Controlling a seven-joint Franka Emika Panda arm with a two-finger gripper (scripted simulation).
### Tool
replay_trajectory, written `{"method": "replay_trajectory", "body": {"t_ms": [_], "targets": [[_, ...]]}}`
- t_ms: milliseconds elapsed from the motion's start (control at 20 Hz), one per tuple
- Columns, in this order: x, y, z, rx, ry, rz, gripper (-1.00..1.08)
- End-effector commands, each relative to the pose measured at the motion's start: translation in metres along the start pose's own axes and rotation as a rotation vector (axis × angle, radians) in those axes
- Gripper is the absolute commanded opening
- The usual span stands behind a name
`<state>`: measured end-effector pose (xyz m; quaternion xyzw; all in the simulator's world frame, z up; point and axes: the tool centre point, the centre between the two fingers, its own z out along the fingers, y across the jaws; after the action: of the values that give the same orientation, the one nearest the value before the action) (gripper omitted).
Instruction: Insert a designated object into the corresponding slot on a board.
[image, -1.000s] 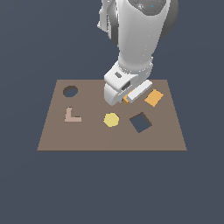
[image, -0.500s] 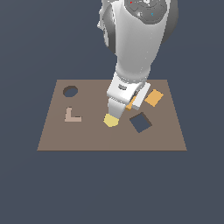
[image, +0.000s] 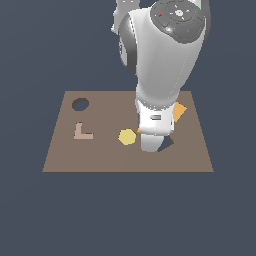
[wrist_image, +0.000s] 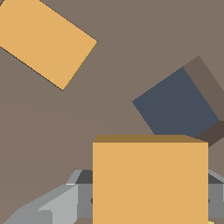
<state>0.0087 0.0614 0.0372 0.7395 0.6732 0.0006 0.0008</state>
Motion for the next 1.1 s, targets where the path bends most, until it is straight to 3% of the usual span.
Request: {"method": "replay_trajectory", "body": {"t_ms": [0,550,1050], "targets": [[0.006,0.009,-0.001,-0.001,0.000,-0.104,-1.00],[0.030,0.032,-0.003,0.000,0.001,-0.439,-1.00],[0.044,0.038,-0.004,0.000,0.001,-0.588,-1.00]]}}
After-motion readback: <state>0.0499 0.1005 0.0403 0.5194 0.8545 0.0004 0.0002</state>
